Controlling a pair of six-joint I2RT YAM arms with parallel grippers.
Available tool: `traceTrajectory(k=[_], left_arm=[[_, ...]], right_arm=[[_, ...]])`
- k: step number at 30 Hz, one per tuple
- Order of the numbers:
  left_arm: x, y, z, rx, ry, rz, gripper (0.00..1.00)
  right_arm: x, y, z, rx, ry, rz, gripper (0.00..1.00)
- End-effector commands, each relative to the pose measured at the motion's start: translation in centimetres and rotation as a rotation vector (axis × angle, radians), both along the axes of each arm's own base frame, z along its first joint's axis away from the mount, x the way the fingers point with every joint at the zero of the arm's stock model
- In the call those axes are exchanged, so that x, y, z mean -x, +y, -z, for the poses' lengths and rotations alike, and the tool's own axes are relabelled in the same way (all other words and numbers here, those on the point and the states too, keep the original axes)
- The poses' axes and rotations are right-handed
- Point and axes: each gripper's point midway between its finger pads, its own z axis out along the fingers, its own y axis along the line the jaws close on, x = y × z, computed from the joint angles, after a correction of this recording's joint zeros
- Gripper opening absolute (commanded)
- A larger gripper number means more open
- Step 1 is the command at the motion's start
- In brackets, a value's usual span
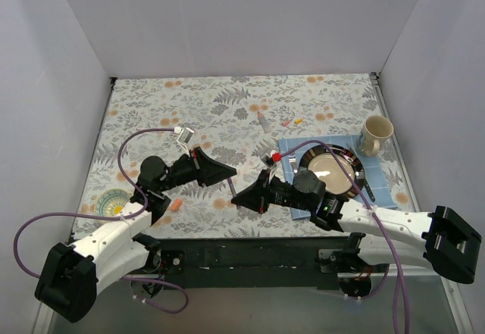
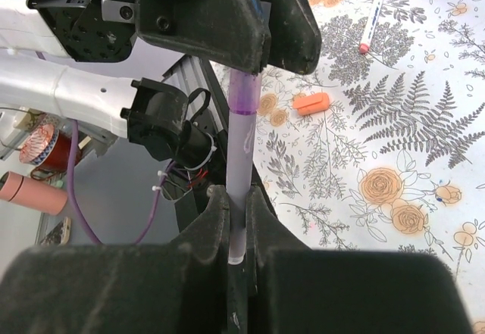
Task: Insert the pens into the pen caps
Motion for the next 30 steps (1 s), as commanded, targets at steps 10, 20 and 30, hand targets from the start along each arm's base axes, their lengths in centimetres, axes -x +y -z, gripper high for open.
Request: traceTrajectory(k=[10,20,30], left_arm=[[3.4,-1.1,3.0,0.029,0.127,0.091,0.00],[4.4,-2.6,6.8,0.006,0.199,0.071,0.00],[5.2,-4.9,7.7,0.036,0.251,0.104,0.00]], right_arm=[[-6.5,1.1,-9.4,-0.111,-0.213,0.182,0.01],[-15.2,-1.5,-12.7,-0.171,-0.252,0.325,0.01],[-17.4,-1.9,-13.6,-0.183,-0.299,0.312,0.01]])
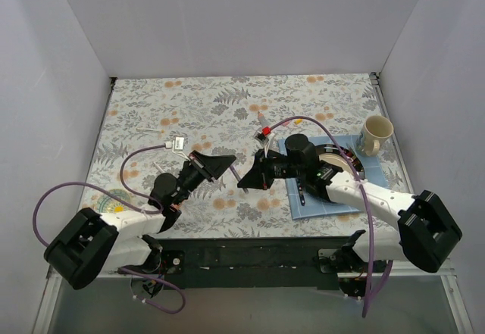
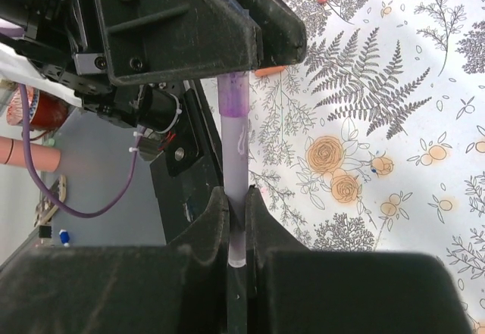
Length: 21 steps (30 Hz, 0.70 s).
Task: Insert the pens into the pen caps
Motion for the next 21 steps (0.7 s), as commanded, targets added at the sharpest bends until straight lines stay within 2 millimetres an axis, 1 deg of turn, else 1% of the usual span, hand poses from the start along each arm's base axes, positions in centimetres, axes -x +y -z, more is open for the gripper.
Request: traceTrajectory(k=[1,3,4,5,7,8,10,12,13,14,15,16,17,18,19,20,21], left_arm=[[10.9,-5.6,4.8,-0.095,0.133,0.517,0.00],[11.6,-6.7,5.1,-0.100,0.146,0.549,0.00],[12.2,-7.4,5.3,-0.101,0.152,0.579,0.00],[12.2,-7.6,5.6,-0.093,0.169,0.577,0.00],[12.6,-7.7,5.8,-0.071,0.186,0.588,0.00],[12.5,-7.6,5.9,-0.068,0.194,0.583,0.00],[12.6,-7.6,5.8,-0.070,0.178,0.586,0.00],[12.1,-7.8,5.2,-0.076,0.162,0.563,0.00],[11.8,-7.9,6.0,-0.120,0.165,0.552,0.00],[11.4,-8.3,4.3,-0.112,0.116,0.543,0.00],[10.8,-8.4,4.1,-0.131,0.106,0.515,0.00],[10.1,-8.5,5.5,-0.215,0.120,0.488,0.00],[9.4,-8.8,3.5,-0.214,0.073,0.465,0.00],[8.5,-8.7,4.9,-0.291,0.122,0.427,0.00],[7.4,-8.5,4.7,-0.327,0.118,0.389,0.00],[6.4,-8.2,4.9,-0.377,0.109,0.353,0.00],[5.2,-7.9,4.4,-0.429,0.139,0.318,0.00]], right_arm=[[-11.3,-0.5,-15.4,-0.369,-0.425,0.375,0.01],[-11.5,-0.6,-15.3,-0.375,-0.437,0.368,0.01],[-11.7,-0.6,-15.3,-0.375,-0.446,0.370,0.01],[-12.2,-1.0,-15.6,-0.376,-0.453,0.383,0.01],[-12.7,-1.5,-15.7,-0.379,-0.448,0.389,0.01],[-13.1,-2.0,-15.6,-0.374,-0.450,0.402,0.01],[-13.3,-2.4,-15.6,-0.367,-0.448,0.409,0.01],[-13.0,-2.6,-14.7,-0.352,-0.433,0.398,0.01],[-12.6,-2.6,-14.4,-0.349,-0.430,0.383,0.01],[-12.0,-2.5,-13.8,-0.346,-0.408,0.361,0.01],[-11.5,-2.7,-13.6,-0.349,-0.399,0.352,0.01],[-10.7,-2.7,-12.1,-0.331,-0.374,0.326,0.01],[-10.3,-2.8,-11.7,-0.327,-0.365,0.315,0.01],[-9.6,-3.0,-11.3,-0.320,-0.346,0.304,0.01],[-8.8,-3.2,-9.8,-0.297,-0.315,0.279,0.06],[-8.2,-3.3,-9.1,-0.283,-0.295,0.269,0.25],[-7.4,-3.8,-8.3,-0.257,-0.266,0.263,0.34]])
